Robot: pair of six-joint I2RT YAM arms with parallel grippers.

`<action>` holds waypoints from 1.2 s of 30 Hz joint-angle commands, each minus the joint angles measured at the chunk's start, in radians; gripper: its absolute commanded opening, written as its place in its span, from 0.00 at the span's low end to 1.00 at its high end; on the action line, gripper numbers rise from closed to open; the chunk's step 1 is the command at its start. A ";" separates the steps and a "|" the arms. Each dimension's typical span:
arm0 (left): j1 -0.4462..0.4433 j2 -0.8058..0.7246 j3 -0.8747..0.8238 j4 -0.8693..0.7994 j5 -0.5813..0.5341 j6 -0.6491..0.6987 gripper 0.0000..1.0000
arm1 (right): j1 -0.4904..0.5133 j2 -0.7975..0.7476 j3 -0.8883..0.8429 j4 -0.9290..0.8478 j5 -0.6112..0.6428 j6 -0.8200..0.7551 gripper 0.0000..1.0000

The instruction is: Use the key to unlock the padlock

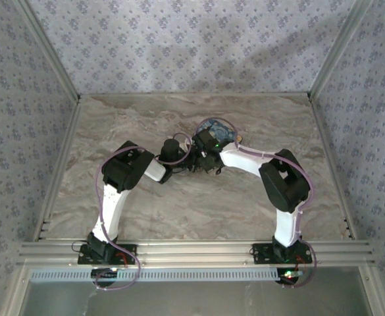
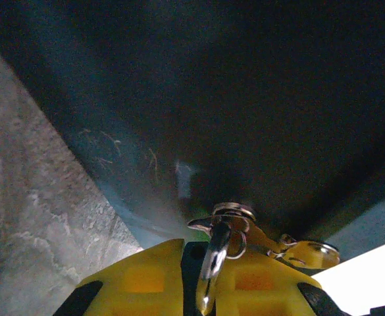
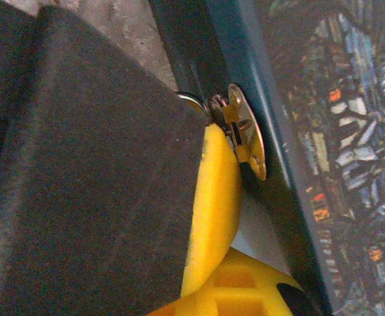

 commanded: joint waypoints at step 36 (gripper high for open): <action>0.193 -0.404 0.030 -0.738 -0.138 0.526 0.44 | -0.077 -0.159 -0.172 0.167 -0.219 -0.075 0.00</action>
